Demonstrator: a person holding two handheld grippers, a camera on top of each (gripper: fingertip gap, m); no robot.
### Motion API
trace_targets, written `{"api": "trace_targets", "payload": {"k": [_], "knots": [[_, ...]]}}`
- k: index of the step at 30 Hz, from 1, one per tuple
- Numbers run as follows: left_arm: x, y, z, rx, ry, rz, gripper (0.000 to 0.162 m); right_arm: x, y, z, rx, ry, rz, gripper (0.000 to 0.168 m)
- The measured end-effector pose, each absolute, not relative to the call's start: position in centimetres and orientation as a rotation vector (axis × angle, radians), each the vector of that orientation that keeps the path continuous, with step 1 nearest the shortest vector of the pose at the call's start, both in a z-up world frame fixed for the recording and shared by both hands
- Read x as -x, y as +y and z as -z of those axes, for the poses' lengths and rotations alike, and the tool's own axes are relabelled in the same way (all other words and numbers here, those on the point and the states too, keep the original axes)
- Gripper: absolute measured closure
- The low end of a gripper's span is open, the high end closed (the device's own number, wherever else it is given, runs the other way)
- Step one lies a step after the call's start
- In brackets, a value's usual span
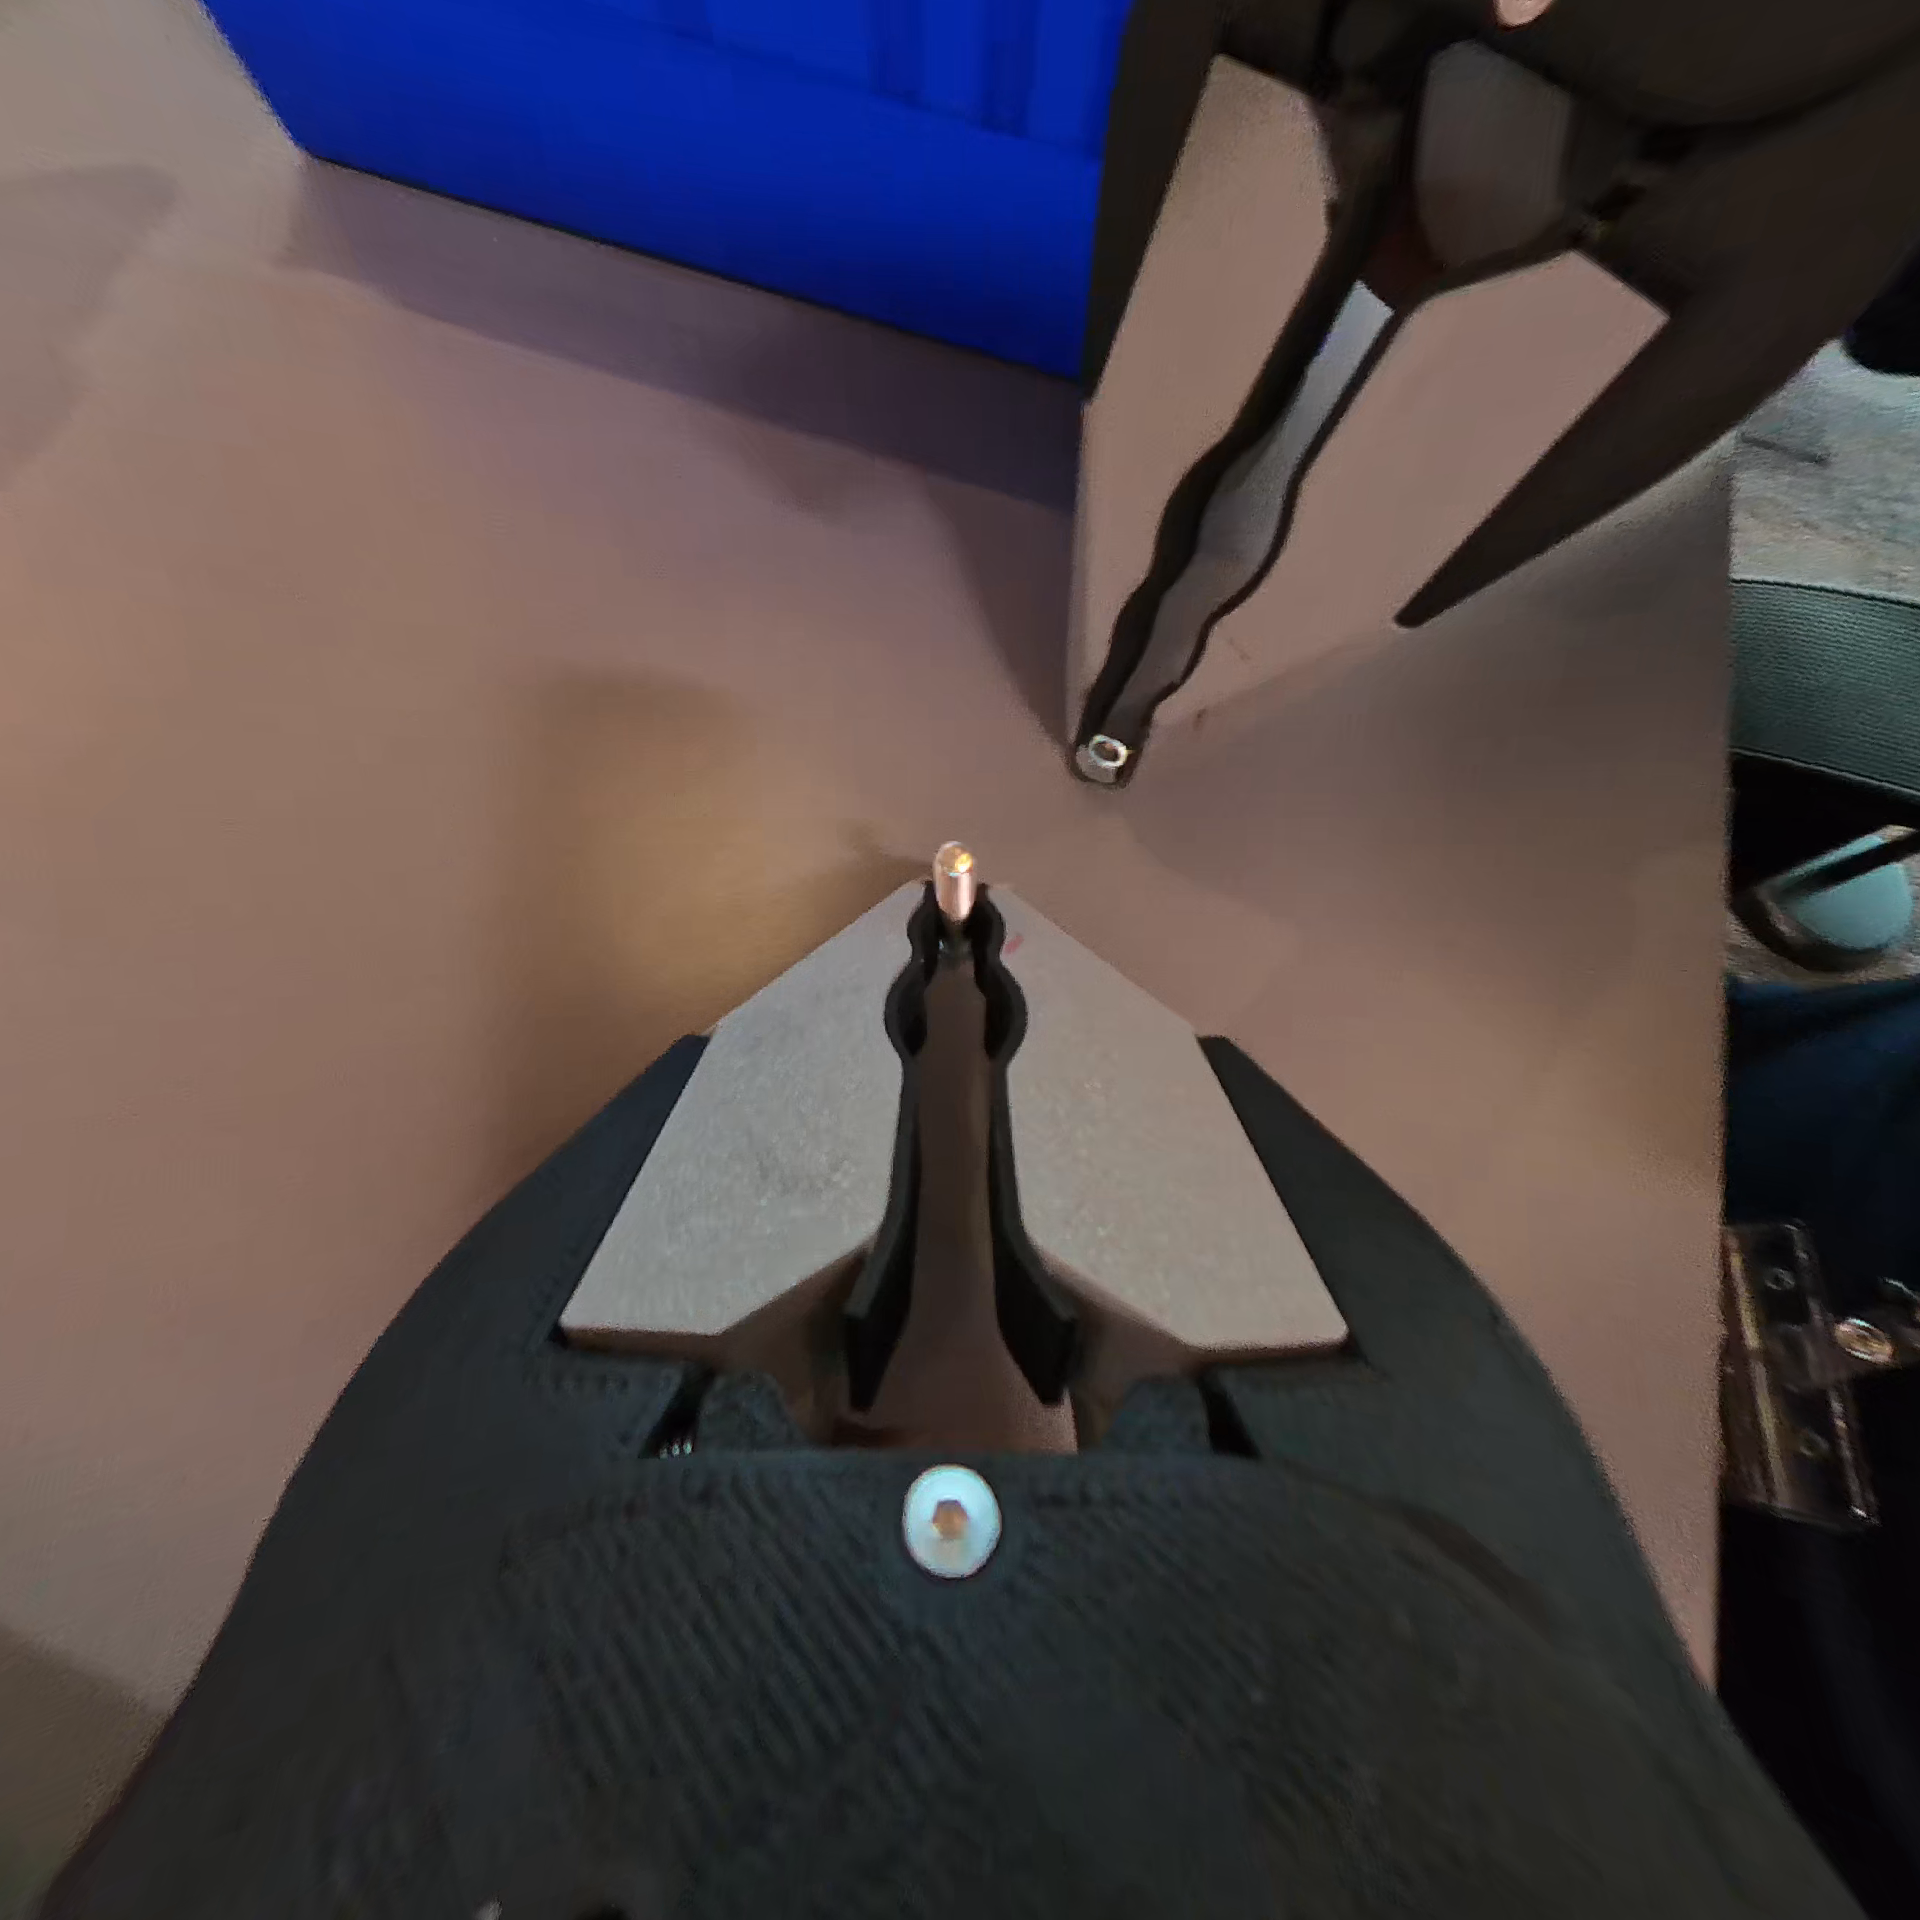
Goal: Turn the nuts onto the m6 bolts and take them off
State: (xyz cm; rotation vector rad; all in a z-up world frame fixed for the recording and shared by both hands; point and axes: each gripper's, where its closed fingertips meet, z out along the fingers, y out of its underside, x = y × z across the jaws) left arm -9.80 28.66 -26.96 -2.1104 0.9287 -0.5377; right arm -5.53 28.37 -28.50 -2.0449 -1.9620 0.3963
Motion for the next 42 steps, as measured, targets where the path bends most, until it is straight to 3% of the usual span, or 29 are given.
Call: {"api": "trace_targets", "payload": {"k": [10, 23, 28, 34, 42], "knots": [[9.7, 28.7, 27.6, 2.121, 0.952, 0.506, 0.159, 5.2, 28.5, 28.6, 2.043, -2.047, -0.295, 0.161], [8.5, 27.8, 27.5, 2.088, 1.02, 0.544, 0.159, 9.3, 27.0, 22.6, 1.84, -1.795, -0.718, 0.154], [8.3, 27.6, 26.9, 2.067, 1.009, 0.577, 0.159, 10.6, 26.9, 22.9, 1.849, -1.747, -0.85, 0.152], [8.3, 27.7, 26.4, 2.049, 0.993, 0.587, 0.159, 10.9, 27.0, 22.9, 1.834, -1.706, -0.944, 0.165], [8.3, 27.9, 20.1, 1.746, 0.825, 0.8, 0.159, 10.6, 27.8, 16.9, 1.713, -1.529, -1.098, 0.166]]}}
